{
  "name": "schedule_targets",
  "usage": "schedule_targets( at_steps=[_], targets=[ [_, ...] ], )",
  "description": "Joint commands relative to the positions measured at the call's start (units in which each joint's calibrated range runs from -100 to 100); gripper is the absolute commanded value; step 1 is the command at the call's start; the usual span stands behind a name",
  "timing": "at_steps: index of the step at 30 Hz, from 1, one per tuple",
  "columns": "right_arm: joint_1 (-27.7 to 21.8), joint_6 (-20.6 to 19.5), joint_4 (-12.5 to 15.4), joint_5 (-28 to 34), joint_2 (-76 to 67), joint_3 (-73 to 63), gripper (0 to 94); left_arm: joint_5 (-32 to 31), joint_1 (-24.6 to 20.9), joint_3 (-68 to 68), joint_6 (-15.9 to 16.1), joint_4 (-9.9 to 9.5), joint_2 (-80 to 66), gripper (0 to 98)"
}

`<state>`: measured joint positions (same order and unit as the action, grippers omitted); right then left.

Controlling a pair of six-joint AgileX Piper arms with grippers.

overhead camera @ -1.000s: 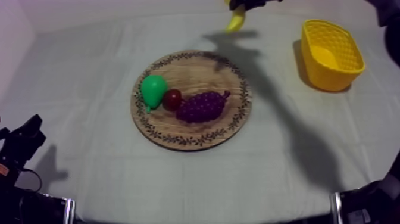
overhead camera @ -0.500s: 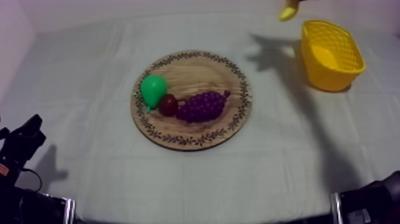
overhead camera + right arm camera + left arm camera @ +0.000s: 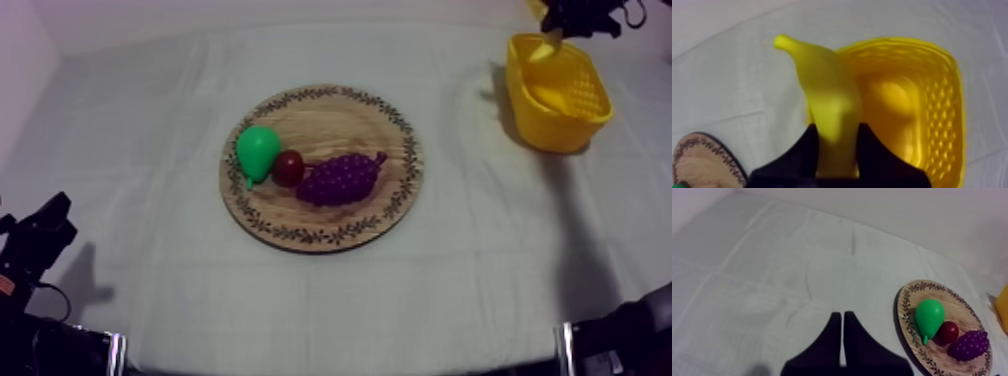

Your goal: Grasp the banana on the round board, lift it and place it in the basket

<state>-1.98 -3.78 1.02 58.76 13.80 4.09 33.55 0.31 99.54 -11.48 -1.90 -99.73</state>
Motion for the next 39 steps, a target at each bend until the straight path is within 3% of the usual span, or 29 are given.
schedule_targets(
  at_steps=[1,9,18,22,28,39],
  targets=[
    [-1.2,-0.1,-0.2,-0.6,1.7,0.2,10.1,0.0,0.0,0.0,0.0,-0.02,0.0,0.1],
    [-2.9,-0.9,-2.1,-4.3,6.8,2.2,13.8,0.0,0.0,0.0,0.0,-0.02,0.0,0.1],
    [-3.0,-1.3,-2.0,-5.0,10.4,2.3,52.6,0.0,0.0,0.0,0.0,-0.02,0.0,0.1],
    [-3.2,-0.6,-1.6,-5.0,10.1,2.6,60.0,0.0,0.0,0.0,0.0,-0.02,0.0,0.1],
    [-3.2,1.2,-0.3,-4.4,3.7,6.0,60.6,0.0,0.0,0.0,0.0,-0.02,0.0,0.1],
    [0.5,4.0,2.6,0.6,-20.9,17.8,47.6,0.0,0.0,0.0,0.0,-0.02,0.0,0.1]
  ],
)
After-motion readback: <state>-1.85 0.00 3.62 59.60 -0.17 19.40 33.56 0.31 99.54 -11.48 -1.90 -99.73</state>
